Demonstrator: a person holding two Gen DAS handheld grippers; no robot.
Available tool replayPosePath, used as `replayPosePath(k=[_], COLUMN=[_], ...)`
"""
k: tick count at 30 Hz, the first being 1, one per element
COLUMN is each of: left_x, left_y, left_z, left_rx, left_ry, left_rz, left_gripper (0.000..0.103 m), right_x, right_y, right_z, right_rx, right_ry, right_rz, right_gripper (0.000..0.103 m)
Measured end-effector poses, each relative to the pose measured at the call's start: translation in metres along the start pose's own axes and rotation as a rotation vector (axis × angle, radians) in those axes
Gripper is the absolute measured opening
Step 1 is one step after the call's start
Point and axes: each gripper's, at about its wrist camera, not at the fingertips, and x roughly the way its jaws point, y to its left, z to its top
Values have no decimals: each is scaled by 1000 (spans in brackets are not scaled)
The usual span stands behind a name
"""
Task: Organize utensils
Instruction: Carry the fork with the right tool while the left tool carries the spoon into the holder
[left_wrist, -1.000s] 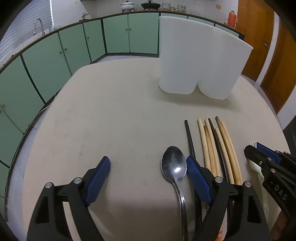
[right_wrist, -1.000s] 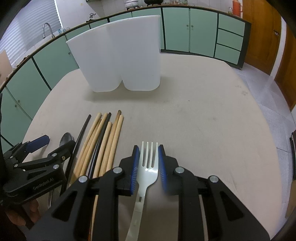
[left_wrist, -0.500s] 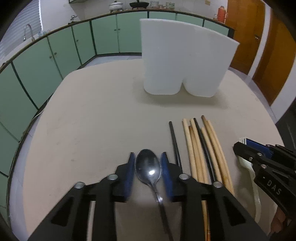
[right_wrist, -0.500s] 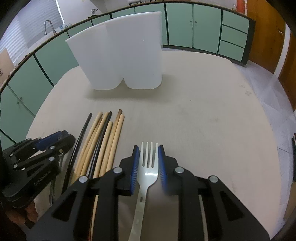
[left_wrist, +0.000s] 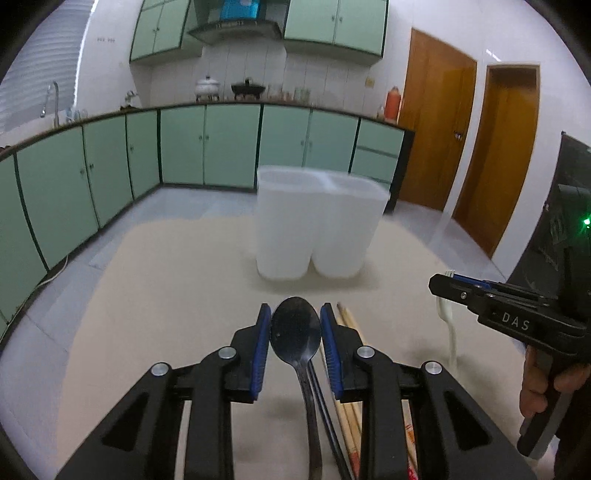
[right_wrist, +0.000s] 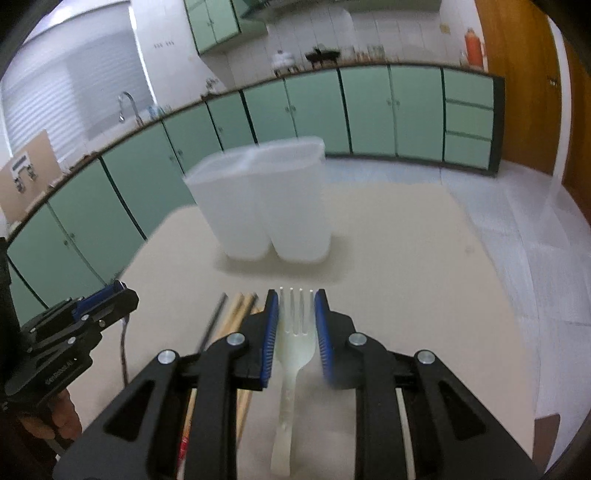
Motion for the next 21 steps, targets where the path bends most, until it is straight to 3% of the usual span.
replayPosePath(k=[21], left_x=[-35], left_y=[10], left_z=[37], left_rx=[-20], left_ry=[-160], left_rz=[15], left_gripper=[27], right_x=[-33], right_y=[2], right_z=[57], right_rx=[-58], right_ry=[-145], right_rz=[40], right_gripper=[19])
